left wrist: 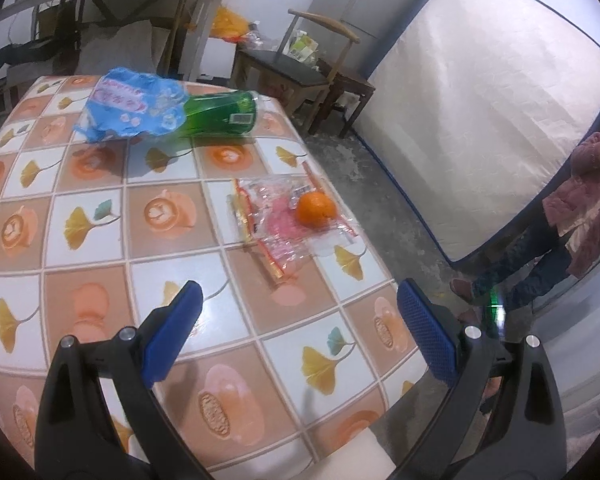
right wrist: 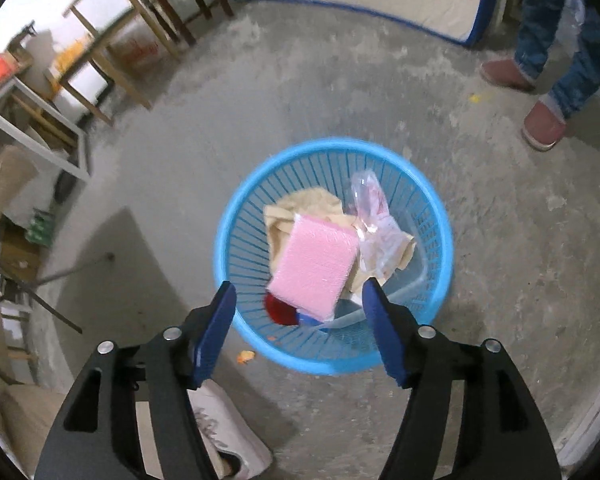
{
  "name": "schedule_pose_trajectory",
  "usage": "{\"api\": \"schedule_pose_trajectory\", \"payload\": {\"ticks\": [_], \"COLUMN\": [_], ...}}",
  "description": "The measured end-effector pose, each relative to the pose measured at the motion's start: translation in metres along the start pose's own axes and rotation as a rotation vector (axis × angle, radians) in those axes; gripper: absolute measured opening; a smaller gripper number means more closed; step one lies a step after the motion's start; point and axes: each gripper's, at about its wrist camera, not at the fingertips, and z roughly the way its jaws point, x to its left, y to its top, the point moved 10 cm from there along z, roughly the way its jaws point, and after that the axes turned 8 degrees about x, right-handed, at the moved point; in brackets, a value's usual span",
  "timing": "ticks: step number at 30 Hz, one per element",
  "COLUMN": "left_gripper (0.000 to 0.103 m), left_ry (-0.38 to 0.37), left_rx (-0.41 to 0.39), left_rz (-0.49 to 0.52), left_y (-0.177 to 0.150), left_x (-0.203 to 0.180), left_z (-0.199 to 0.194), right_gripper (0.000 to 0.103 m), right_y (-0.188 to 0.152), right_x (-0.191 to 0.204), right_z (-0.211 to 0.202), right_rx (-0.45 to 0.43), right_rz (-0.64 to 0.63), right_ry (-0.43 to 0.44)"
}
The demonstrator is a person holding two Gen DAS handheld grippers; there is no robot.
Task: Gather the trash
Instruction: 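Move both tools back toward the table and the bag with the orange peel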
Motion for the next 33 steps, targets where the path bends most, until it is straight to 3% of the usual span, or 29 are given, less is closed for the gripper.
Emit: {"api": "schedule_pose_trajectory", "payload": {"ticks": [11, 20, 24, 27, 33], "left_gripper": [0.094, 0.094, 0.094, 0.094, 0.094], "left_ry": [0.09, 0.205, 0.234, 0.255, 0.291], "left_rx": [0.027, 0.012, -0.01, -0.028, -0.02], "left_rz": [-0.03, -0.036, -0.059, -0.072, -0.072], "left_y": [-0.029, -0.046, -0.049, -0.05, -0.055], "left_x": [0.046, 0.09, 0.108, 0.118, 0.137], "left_z": [-0.011, -0.029, -0.043, -0.05, -0.052], "right_gripper": [0.076, 0.083, 0.09, 0.093, 0.093], "right_y": [-0.024, -0.061, -0.087, -0.113, -0.167], "right_x": [0.073, 0.198, 0.27, 0.322, 0.396], "right_z": [-0.141, -0.215, -0.231, -0.226, -0.191], "right_rx": [-0.215, -0.325, -0.331, -0.288, -0.187], "right_rz": [-0.128, -0.363, -0.488, -0.572, -0.726], "right_ry": [0.069, 0.126, 0.186, 0.211, 0.131]}}
